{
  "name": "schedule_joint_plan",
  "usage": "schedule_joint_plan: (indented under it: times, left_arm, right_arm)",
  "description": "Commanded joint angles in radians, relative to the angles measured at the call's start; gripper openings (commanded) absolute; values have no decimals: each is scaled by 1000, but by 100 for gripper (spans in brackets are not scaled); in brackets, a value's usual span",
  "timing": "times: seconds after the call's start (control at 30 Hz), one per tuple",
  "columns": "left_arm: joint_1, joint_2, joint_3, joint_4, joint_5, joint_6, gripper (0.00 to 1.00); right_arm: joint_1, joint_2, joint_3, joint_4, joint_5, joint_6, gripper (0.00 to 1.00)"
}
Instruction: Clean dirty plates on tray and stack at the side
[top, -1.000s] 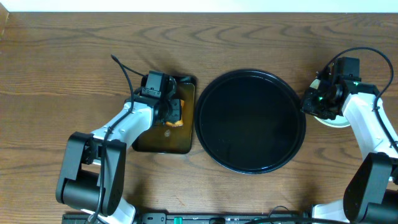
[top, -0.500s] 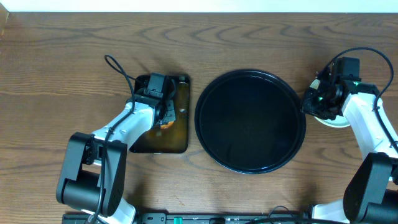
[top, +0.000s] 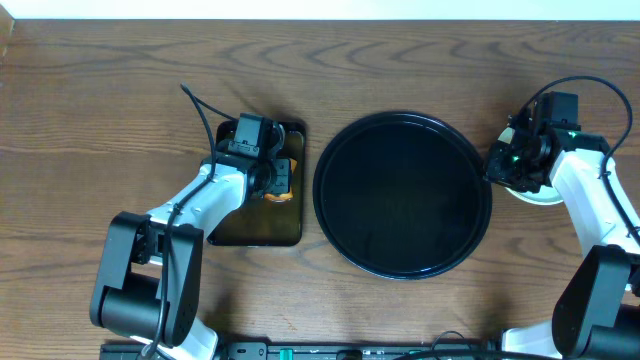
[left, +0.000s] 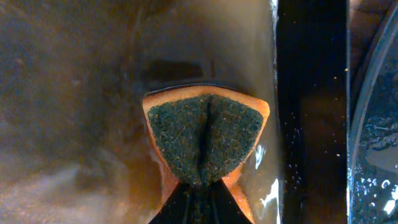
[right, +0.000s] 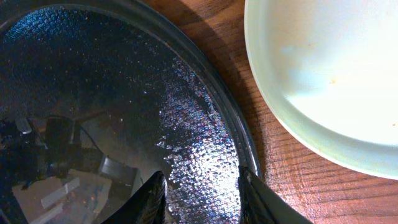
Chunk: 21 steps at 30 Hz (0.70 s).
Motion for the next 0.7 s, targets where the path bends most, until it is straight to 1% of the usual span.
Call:
schedule_joint_plan:
  times: [0.0, 0.03, 0.1, 0.2, 0.23, 0.3, 0.33, 0.37, 0.4, 0.43, 0.53, 0.67]
  left_arm:
    - [-4, 17, -12, -5, -50, -7, 8]
    - [-4, 14, -11, -11, -69, -10, 8]
    - [-4, 1, -10, -20, -81, -10, 14]
    - [-4, -31, -10, -21, -81, -10, 17]
    - [-4, -44, -10, -21, -81, -10, 27]
    - [-4, -75, -10, -22, -82, -10, 36]
    - [-3, -92, -10, -25, -88, -10, 41]
    - [-3, -114, -10, -30, -103, -10, 50]
    - [-3, -132, -10, -37, -120, -10, 54]
    - [-3, -152, -10, -48, -140, -10, 57]
    - [-3, -201, -10, -77, -182, -10, 60]
    - [-1, -254, -10, -109, -186, -10, 68]
  right_arm:
    - [10, 8, 3, 0, -1, -11, 37]
    - [10, 8, 3, 0, -1, -11, 37]
    - [10, 8, 3, -1, -1, -11, 37]
    - [10, 8, 3, 0, -1, -11, 37]
    - [10, 8, 3, 0, -1, -11, 37]
    - [10, 8, 3, 0, -1, -11, 37]
    - [10, 8, 3, -1, -2, -13, 38]
    - [10, 8, 3, 0, -11, -30, 38]
    - [10, 8, 3, -1, -22, -47, 39]
    - [10, 8, 3, 0, -38, -65, 40]
    - [11, 7, 3, 1, -76, -97, 42]
    - [27, 7, 3, 3, -126, -142, 46]
